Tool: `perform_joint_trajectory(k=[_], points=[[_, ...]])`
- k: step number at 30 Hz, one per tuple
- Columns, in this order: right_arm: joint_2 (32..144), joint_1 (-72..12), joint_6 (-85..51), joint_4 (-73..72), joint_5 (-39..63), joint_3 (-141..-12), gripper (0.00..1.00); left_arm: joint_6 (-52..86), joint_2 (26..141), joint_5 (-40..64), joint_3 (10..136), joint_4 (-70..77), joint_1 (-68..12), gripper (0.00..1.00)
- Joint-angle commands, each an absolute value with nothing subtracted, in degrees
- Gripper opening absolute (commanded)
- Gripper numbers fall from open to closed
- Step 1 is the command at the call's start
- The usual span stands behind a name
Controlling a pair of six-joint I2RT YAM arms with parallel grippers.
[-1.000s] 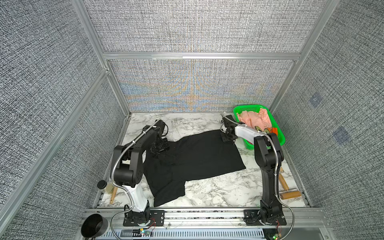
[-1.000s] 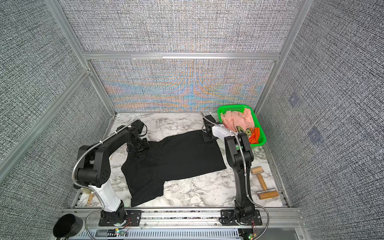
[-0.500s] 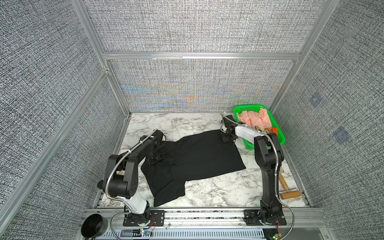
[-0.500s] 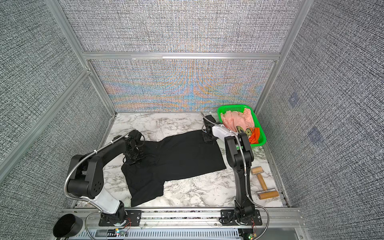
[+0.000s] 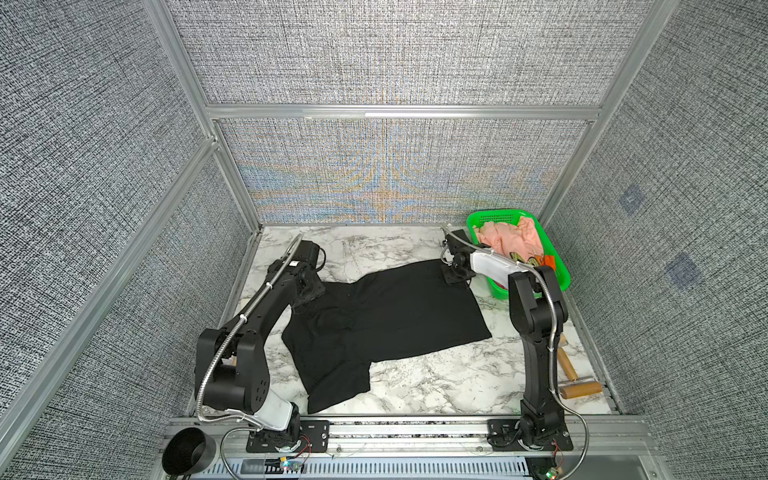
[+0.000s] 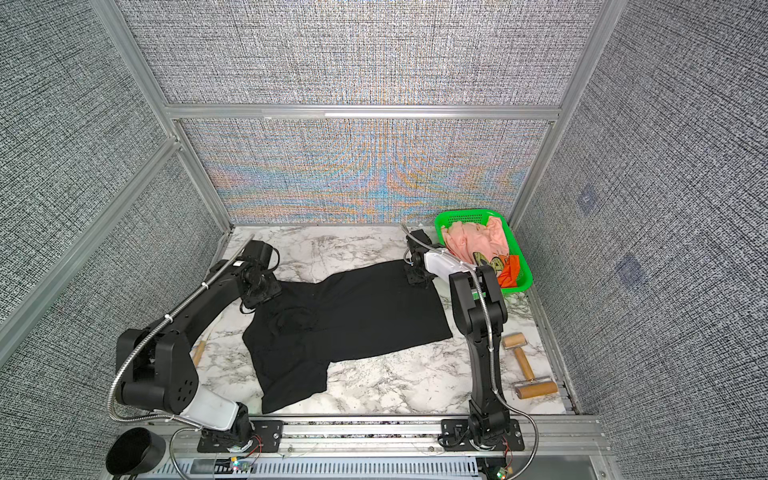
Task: Fold and stack t-shirts
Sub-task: Smooth out the T-shirt at the center of the table.
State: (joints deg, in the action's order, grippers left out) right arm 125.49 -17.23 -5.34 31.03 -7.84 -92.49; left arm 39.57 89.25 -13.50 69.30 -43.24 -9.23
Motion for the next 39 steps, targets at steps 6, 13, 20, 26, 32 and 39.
perform_joint_trajectory(k=[6, 13, 20, 26, 32, 39], points=[[124.50, -16.96, -8.03, 33.66, -7.18, -92.94, 0.36, 35.36, 99.36, -17.37, 77.92, -38.90, -4.52, 0.52], [123.18, -16.79, -9.55, 33.07, -6.26, -92.82, 0.36, 33.54, 105.45, -13.98, 78.82, -34.04, -0.33, 0.49], [122.23, -16.61, -10.15, 33.22, -5.54, -94.27, 0.37, 29.71, 111.90, -8.22, 82.98, -31.58, 1.75, 0.48], [121.21, -16.62, -10.55, 33.72, -5.80, -96.38, 0.37, 29.55, 118.78, -5.34, 89.55, -38.31, 2.67, 0.43], [121.52, -16.52, -10.63, 34.57, -6.06, -99.33, 0.37, 29.40, 118.50, -4.24, 87.87, -39.02, 2.83, 0.41], [124.32, -16.52, -9.98, 35.82, -5.65, -102.33, 0.37, 30.12, 117.41, -1.75, 83.56, -35.99, 3.32, 0.35]])
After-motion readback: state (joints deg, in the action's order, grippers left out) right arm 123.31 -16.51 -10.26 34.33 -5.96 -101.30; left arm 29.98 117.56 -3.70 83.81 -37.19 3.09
